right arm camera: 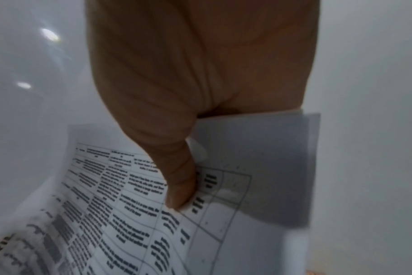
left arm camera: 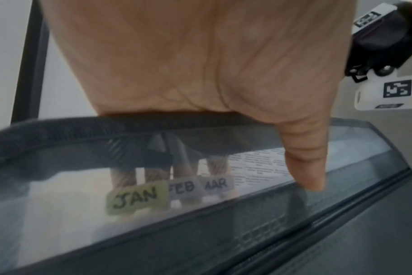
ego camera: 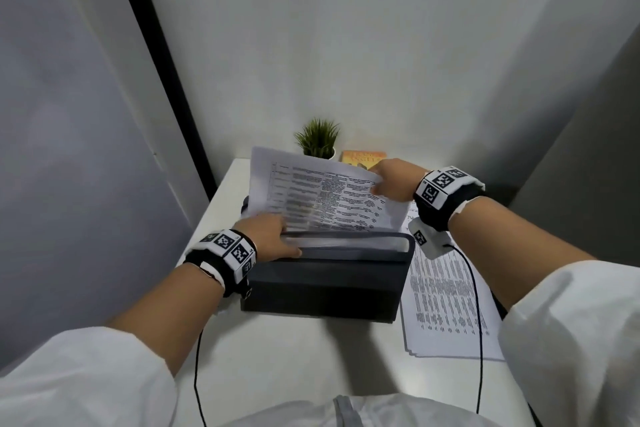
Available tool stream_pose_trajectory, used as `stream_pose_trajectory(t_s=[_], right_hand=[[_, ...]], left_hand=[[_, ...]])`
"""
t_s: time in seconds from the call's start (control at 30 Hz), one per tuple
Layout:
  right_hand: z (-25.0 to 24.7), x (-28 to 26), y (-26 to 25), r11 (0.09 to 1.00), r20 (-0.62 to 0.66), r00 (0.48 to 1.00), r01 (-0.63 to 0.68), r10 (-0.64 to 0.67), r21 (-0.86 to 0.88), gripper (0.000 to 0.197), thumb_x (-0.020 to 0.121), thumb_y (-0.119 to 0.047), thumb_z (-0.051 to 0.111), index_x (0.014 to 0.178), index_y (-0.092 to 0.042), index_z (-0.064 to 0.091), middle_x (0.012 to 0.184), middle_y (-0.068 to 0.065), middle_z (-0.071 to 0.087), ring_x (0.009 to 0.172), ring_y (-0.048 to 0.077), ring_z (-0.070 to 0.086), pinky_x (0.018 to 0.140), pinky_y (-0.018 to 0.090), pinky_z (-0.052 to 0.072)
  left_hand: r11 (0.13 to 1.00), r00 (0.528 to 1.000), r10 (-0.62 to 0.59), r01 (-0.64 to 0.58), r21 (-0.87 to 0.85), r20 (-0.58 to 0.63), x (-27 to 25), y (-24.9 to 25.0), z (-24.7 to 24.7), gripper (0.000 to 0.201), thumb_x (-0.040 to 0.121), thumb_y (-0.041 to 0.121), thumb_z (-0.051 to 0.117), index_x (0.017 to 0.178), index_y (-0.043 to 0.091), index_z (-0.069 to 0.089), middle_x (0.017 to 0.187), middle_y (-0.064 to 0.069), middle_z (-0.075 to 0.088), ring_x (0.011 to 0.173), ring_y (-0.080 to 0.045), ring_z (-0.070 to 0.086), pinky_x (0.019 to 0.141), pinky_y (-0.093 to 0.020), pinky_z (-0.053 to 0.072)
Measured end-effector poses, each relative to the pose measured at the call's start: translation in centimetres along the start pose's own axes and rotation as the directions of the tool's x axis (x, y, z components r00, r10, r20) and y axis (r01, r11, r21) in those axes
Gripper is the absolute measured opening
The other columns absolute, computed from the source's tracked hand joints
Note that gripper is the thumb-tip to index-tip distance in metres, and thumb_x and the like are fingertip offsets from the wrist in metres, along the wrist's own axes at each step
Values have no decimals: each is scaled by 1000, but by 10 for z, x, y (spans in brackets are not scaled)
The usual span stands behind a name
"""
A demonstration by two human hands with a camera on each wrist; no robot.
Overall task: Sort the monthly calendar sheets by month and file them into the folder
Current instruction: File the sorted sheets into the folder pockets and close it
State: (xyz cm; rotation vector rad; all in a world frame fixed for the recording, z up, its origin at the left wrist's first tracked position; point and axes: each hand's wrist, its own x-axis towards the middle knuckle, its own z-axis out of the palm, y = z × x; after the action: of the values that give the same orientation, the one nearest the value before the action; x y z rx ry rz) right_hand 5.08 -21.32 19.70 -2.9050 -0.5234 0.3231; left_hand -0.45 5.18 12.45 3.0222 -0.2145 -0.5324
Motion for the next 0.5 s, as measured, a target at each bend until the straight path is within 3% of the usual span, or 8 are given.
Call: stream_pose_trajectory(t_s=[0.13,0.2,0.3,0.4,0.5], right_hand=[[2,1,-16,996,42,998,41,-37,-85,12,92,-15,55,99,-14,65,88,7,63,92,30,63,75,32,48],[2,2,-25,990,68,997,50,-42,-131,12,91,-13,54,99,-13,64,93,7,64,94,30,62,80,35,51],[7,2,-39,976,150,989,26,7,-216,21,91,-8,52,110,-5,61,107,12,65,93,27,61,78,34,52],[23,0,-48,951,268,963,46,40,-305,33,95,-8,50,127,-4,55,124,11,60,111,27,59,92,34,50],[38,-3,-54,930,341,940,103,26,-353,32,97,-11,46,127,-5,57,126,11,60,114,28,58,95,35,48]], left_hand=[[998,999,-34,36,55,-22,-1,0,5,76,71,81,51,132,36,52,131,5,58,120,-22,53,102,-44,36],[997,999,-25,28,66,-40,-2,1,6,73,71,81,50,127,36,56,126,5,61,118,-23,53,101,-46,31],[998,997,3,2,66,-74,-3,0,9,65,72,78,50,120,34,59,120,5,63,112,-23,56,97,-42,36],[993,988,72,-57,105,-136,-7,-3,13,60,73,77,49,115,35,59,116,8,65,110,-19,58,96,-39,39],[980,969,138,-104,168,-207,-10,-5,16,54,76,73,50,110,34,61,108,8,65,106,-18,57,100,-41,34]])
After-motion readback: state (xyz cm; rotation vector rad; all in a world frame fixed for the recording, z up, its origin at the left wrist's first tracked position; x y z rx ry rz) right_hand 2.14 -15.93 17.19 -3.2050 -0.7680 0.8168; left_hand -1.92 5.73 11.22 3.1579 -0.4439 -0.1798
